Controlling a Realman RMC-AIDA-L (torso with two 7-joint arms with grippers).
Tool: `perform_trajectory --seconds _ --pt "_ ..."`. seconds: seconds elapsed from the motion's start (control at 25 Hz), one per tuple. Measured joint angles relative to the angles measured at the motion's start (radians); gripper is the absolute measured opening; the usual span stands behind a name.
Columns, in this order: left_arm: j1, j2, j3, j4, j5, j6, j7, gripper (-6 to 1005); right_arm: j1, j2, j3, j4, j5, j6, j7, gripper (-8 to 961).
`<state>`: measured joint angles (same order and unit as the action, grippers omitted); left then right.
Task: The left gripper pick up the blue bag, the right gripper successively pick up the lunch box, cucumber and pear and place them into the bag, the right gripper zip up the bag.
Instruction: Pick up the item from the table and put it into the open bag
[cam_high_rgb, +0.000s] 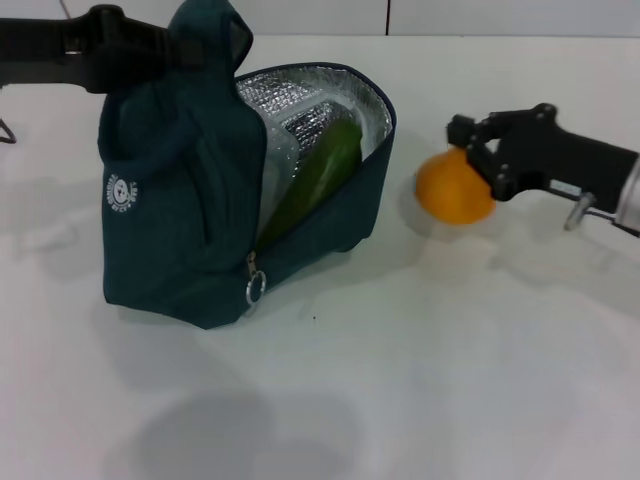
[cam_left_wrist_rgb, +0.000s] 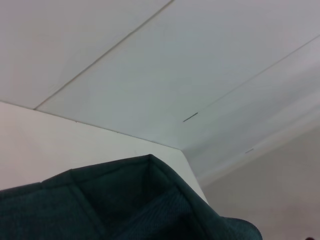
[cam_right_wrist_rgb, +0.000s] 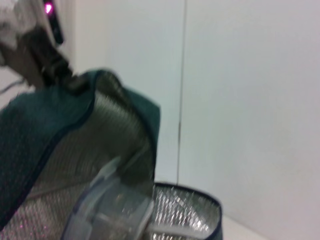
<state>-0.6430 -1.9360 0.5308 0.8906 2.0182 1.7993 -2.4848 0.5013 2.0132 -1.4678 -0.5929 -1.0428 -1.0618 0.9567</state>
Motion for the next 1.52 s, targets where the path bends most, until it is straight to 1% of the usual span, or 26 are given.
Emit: perform_trajectory --seconds 0.2,0.28,0.32,0.4,0.52,0.68,0.8,0.92,1.08,1.28,1.4,1.52 --pt "-0.005 -0.019 0.006 -0.009 -0.043 0.000 -0.004 40 -0.044 -0.004 0.103 0.000 -0.001 -0.098 0.002 36" --pt "-0.010 -0.030 0.008 -0.020 -0.065 0.000 -0.005 40 -0.056 -0.007 0.125 0.000 -0.001 -0.124 0.003 36" --pt "-0.015 -0.040 0.010 -0.036 -0.084 0.001 -0.005 40 -0.062 -0.008 0.138 0.000 -0.001 -0.139 0.003 36" --pt "-0.020 -0.049 0.010 -0.051 -0.094 0.001 -0.006 40 -0.077 -0.013 0.167 -0.001 -0.002 -0.169 0.003 36" --pt "-0.033 -0.070 0.011 -0.087 -0.117 0.002 -0.003 40 -0.097 -0.022 0.200 -0.001 -0.006 -0.207 0.003 35" --pt "-0.037 -0.106 0.012 -0.111 -0.137 0.002 0.003 40 -0.120 -0.036 0.213 -0.006 -0.004 -0.252 0.003 35" --pt "-0.037 -0.122 0.012 -0.133 -0.148 0.001 0.011 40 -0.138 -0.038 0.249 -0.012 -0.007 -0.294 0.003 36" --pt "-0.031 -0.126 0.011 -0.164 -0.154 -0.001 0.028 40 -0.154 -0.042 0.290 -0.015 -0.009 -0.340 0.012 36" --pt "-0.017 -0.127 0.010 -0.215 -0.155 -0.018 0.067 40 -0.172 -0.051 0.334 -0.017 -0.008 -0.393 0.037 35" --pt "-0.001 -0.118 0.010 -0.273 -0.150 -0.040 0.115 40 -0.173 -0.054 0.363 -0.019 -0.005 -0.443 0.067 36" --pt "0.008 -0.117 0.009 -0.294 -0.150 -0.043 0.134 40 -0.161 -0.053 0.364 -0.032 -0.005 -0.450 0.092 36" --pt "0.015 -0.119 0.011 -0.299 -0.149 -0.044 0.143 40 -0.130 -0.046 0.354 -0.040 -0.010 -0.450 0.111 36"
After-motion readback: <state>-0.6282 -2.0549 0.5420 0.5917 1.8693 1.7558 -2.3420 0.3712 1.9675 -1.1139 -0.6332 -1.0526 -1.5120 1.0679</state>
